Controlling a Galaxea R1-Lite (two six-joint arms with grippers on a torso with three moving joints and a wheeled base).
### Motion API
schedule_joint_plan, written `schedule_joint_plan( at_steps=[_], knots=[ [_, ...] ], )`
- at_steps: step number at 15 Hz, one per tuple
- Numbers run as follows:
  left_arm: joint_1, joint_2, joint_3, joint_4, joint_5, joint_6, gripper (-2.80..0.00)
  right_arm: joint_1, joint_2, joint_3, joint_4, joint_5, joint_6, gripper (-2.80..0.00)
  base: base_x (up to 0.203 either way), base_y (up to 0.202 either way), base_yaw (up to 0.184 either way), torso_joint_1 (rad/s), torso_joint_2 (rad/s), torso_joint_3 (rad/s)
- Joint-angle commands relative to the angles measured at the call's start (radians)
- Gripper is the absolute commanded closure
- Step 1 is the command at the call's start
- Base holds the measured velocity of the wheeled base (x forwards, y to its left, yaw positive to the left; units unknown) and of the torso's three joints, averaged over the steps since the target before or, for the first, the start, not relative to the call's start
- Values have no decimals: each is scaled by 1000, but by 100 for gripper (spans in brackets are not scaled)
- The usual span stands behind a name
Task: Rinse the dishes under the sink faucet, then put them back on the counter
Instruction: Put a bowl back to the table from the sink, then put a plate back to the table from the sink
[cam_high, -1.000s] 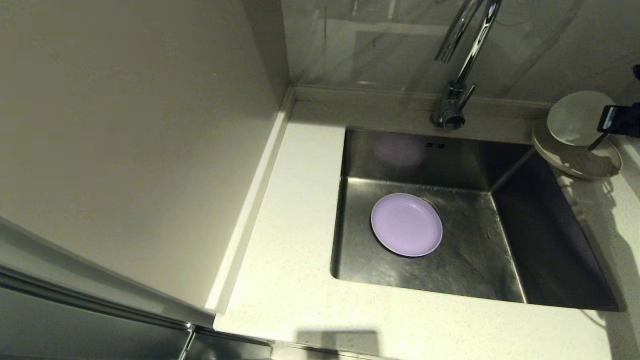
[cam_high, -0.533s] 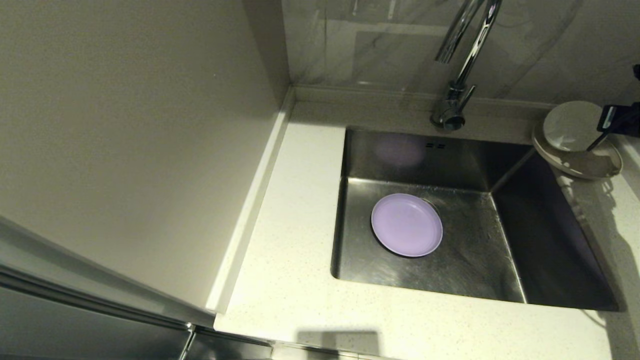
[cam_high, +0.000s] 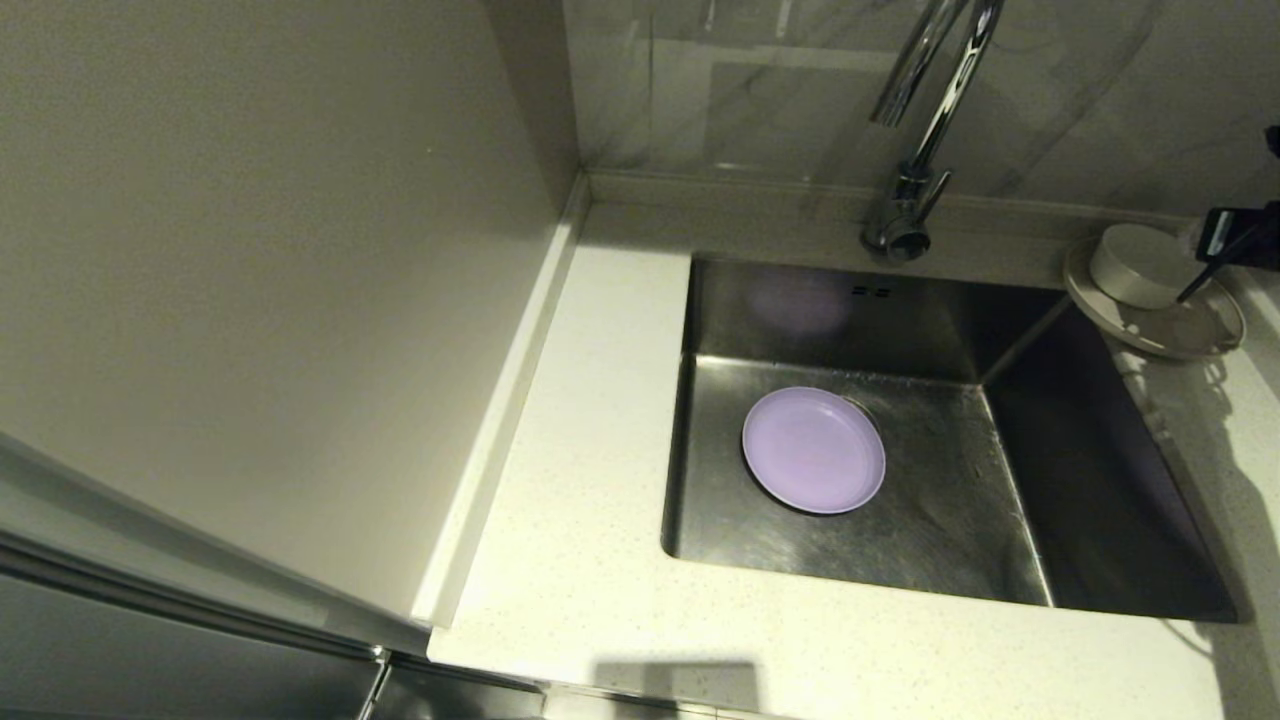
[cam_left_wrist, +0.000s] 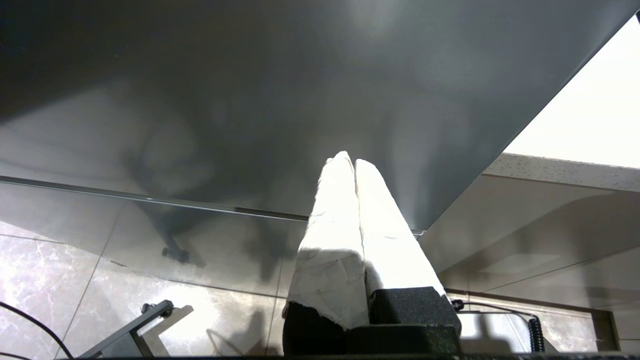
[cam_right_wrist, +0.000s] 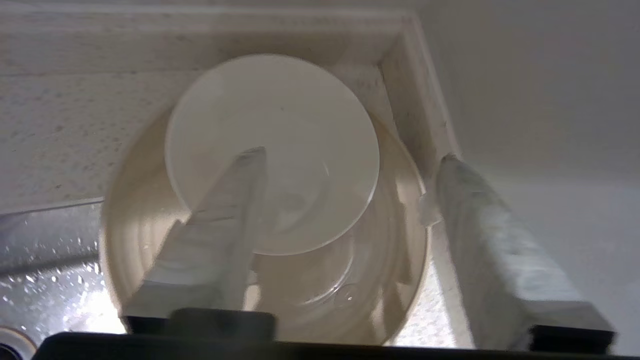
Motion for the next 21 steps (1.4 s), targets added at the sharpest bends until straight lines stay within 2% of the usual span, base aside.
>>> schedule_joint_plan(
  at_steps=[1,3,5,7,11,13,15,20,21],
  knots=[
    [0,-3,0,-1,0,-1,0,14,-40,1,1,6,-17,-280,0,0,0,0,0,0],
    [0,-3,0,-1,0,-1,0,35,-123,59,3,72,-10,-280,0,0,0,0,0,0],
    [0,-3,0,-1,0,-1,0,68,-243,203,-6,174,-18,-280,0,0,0,0,0,0],
    [-1,-3,0,-1,0,-1,0,131,-353,364,-29,227,-57,-280,0,0,0,0,0,0],
    [0,-3,0,-1,0,-1,0,319,-503,680,-39,242,-152,-280,0,0,0,0,0,0],
    [0,-3,0,-1,0,-1,0,389,-547,822,48,225,-218,-280,0,0,0,0,0,0],
    [0,-3,0,-1,0,0,0,444,-555,849,218,212,-244,-280,0,0,0,0,0,0],
    [-1,-3,0,-1,0,-1,0,466,-454,862,203,211,-245,-280,0,0,0,0,0,0],
    [0,-3,0,-1,0,-1,0,469,-441,860,202,211,-239,0,0,0,0,0,0,0]
  ],
)
